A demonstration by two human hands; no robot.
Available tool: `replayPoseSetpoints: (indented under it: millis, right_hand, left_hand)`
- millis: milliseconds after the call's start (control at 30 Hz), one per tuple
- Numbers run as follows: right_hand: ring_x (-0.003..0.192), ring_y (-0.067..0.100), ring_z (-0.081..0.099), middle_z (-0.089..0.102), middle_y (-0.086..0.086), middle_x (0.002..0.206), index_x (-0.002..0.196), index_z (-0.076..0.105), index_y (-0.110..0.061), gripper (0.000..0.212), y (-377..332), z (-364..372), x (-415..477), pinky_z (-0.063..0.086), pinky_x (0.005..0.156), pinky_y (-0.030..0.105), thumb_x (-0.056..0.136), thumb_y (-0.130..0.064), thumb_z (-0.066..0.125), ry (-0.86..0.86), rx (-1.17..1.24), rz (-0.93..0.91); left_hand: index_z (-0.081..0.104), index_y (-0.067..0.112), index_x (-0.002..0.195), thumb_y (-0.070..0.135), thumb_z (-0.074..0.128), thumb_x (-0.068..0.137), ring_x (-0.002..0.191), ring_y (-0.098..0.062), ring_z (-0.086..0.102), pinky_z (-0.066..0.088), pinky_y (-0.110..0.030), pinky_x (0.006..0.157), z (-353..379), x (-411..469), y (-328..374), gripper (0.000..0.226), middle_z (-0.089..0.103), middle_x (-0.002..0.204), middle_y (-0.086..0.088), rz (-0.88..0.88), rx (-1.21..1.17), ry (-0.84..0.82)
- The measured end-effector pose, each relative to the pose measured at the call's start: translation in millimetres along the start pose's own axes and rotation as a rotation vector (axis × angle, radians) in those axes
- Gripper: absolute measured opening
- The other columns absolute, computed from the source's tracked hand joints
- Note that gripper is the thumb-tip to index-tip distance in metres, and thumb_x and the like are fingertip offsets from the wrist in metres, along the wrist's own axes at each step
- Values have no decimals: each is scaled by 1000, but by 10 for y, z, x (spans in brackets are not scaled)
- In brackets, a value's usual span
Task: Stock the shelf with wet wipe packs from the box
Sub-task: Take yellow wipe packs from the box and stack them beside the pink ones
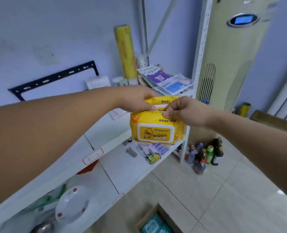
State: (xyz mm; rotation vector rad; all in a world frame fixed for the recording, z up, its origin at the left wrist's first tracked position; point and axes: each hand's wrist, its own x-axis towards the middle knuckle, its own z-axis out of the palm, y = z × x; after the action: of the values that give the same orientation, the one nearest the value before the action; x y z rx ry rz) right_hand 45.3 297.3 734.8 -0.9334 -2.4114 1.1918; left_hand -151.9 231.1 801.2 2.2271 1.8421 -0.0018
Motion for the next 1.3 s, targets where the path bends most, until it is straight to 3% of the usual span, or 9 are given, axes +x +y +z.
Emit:
replayPoseSetpoints:
  millis: [100, 167, 300, 467, 600, 833, 967, 1167, 1300]
  right_hand:
    - [58, 8, 54, 62, -2, 68, 81, 71, -11, 25, -565, 14, 120, 46, 59, 24, 94, -33, 68, -7, 1, -91]
    - [61, 11, 55, 63, 0, 70, 82, 71, -9, 26, -873, 101, 205, 46, 60, 27, 94, -32, 68, -36, 12, -153]
    - [65, 12, 56, 64, 0, 70, 83, 73, -6, 27, -1353, 377, 302, 47, 65, 30, 94, -31, 68, -106, 17, -246]
    - [70, 18, 58, 65, 7, 76, 85, 68, -1, 31, -1773, 839, 395, 49, 71, 37, 94, -31, 68, -209, -8, -308]
    - [63, 13, 53, 59, -1, 67, 75, 67, -12, 27, -2083, 1310, 450, 45, 65, 31, 95, -30, 66, -268, -35, -336]
    - [66, 10, 59, 66, -4, 73, 83, 71, -9, 26, -2557, 2335, 660, 52, 69, 29, 95, -31, 66, -301, -34, -312]
    - [67, 9, 60, 65, -6, 72, 74, 68, -19, 25, -2841, 2994, 804, 50, 70, 29, 96, -29, 64, -329, -9, -307]
    - [61, 9, 55, 58, -9, 64, 64, 60, -20, 34, -3001, 3864, 1003, 46, 64, 26, 97, -28, 61, -330, 38, -275]
    - [61, 6, 56, 57, -13, 59, 52, 58, -31, 45, -2913, 4323, 1162, 46, 64, 25, 97, -28, 60, -348, 35, -214]
  left_hand:
    - [62, 29, 119, 39, 59, 97, 92, -10, 56, 41, -18, 66, -407, -490, -84, 24, 56, 96, 16, -106, 40, 58]
    - [61, 31, 108, 41, 60, 96, 93, -12, 61, 46, -25, 70, -598, -823, -195, 16, 62, 99, 14, -185, 69, 73]
    - [66, 26, 105, 41, 62, 95, 83, -8, 64, 47, -24, 68, -802, -1528, -399, 19, 68, 89, 15, -314, 49, 112]
    - [64, 33, 101, 43, 61, 94, 88, -8, 62, 51, -30, 78, -750, -2365, -661, 12, 64, 94, 18, -437, 31, 133]
    - [65, 33, 102, 45, 60, 95, 87, -4, 61, 51, -30, 79, -616, -2885, -943, 15, 63, 91, 19, -491, 2, 129]
    - [65, 36, 97, 43, 62, 94, 85, -5, 62, 52, -31, 79, -412, -3660, -1687, 8, 66, 92, 18, -550, -22, 71]
    - [68, 30, 106, 42, 61, 95, 90, -10, 65, 53, -33, 82, -328, -4176, -2192, 18, 70, 98, 12, -568, -57, 59]
    - [64, 40, 107, 47, 60, 94, 103, -8, 60, 49, -35, 93, -62, -4685, -2926, 15, 64, 111, 18, -593, -75, 30]
    - [61, 31, 129, 45, 59, 96, 120, -16, 55, 44, -36, 101, 252, -4712, -3279, 36, 60, 126, 10, -618, -91, 30]
